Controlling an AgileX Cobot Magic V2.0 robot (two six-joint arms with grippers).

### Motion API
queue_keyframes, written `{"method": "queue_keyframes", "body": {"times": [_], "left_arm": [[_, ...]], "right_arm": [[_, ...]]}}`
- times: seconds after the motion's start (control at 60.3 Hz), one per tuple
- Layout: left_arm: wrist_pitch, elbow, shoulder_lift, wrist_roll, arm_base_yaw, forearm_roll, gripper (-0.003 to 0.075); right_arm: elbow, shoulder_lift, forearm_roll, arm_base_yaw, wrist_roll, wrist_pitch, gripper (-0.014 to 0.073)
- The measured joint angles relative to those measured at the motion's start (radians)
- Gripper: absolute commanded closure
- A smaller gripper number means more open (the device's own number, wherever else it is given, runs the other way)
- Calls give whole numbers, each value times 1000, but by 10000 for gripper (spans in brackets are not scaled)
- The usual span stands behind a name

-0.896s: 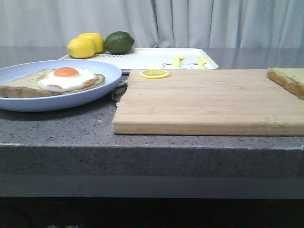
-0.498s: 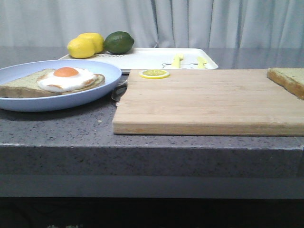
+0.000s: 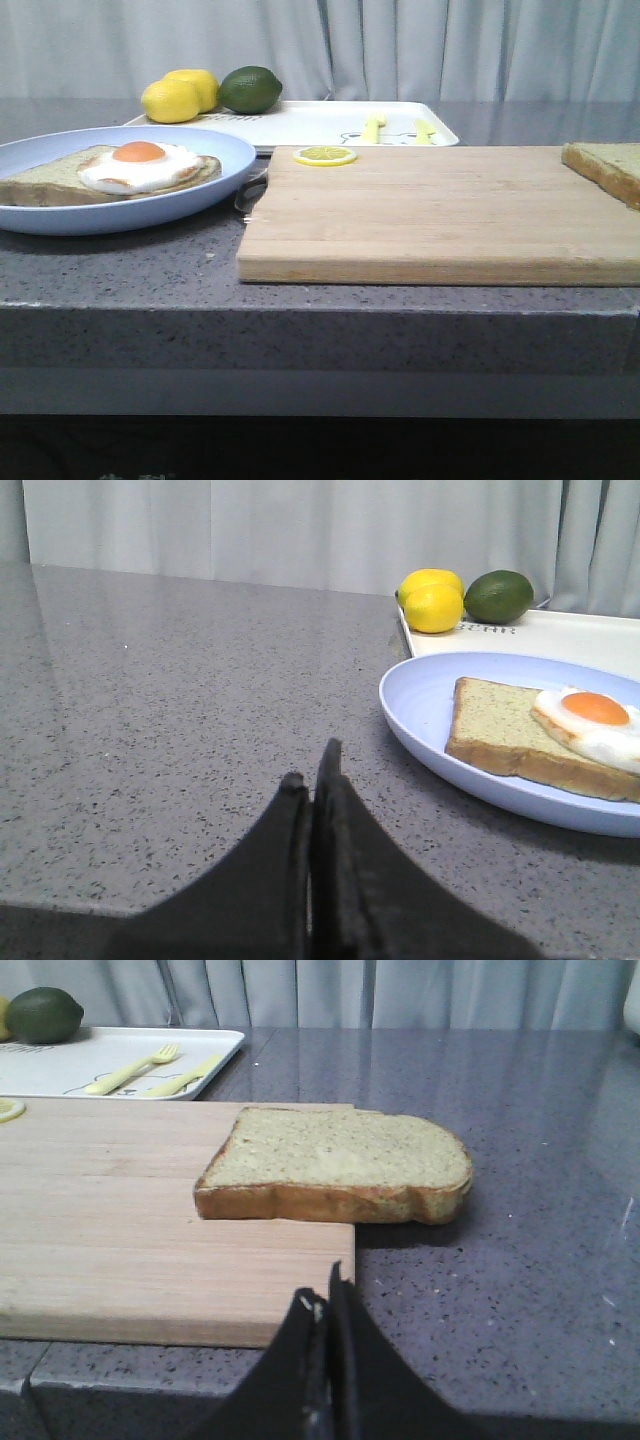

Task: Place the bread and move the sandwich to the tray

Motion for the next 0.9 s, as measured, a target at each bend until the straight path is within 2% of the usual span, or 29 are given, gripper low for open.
{"method": "queue_keyframes", "body": {"times": [0.382, 0.597, 0.714, 0.763, 0.83, 0.896], "left_arm": [[-10, 0, 0, 0, 0, 0, 739], [-165, 0, 0, 0, 0, 0, 739], [-336, 0, 0, 0, 0, 0, 739], [-369, -5, 0, 0, 0, 0, 739], [-341, -39, 0, 0, 0, 0, 739], [-245, -116, 2, 0, 0, 0, 739]], "right_arm": [[0, 0, 4, 0, 0, -6, 661], [-5, 0, 6, 0, 0, -50, 661], [-82, 0, 7, 0, 0, -43, 660], [-141, 0, 7, 0, 0, -29, 655], [-225, 4, 7, 0, 0, 9, 652], [-314, 47, 7, 0, 0, 65, 652]]}}
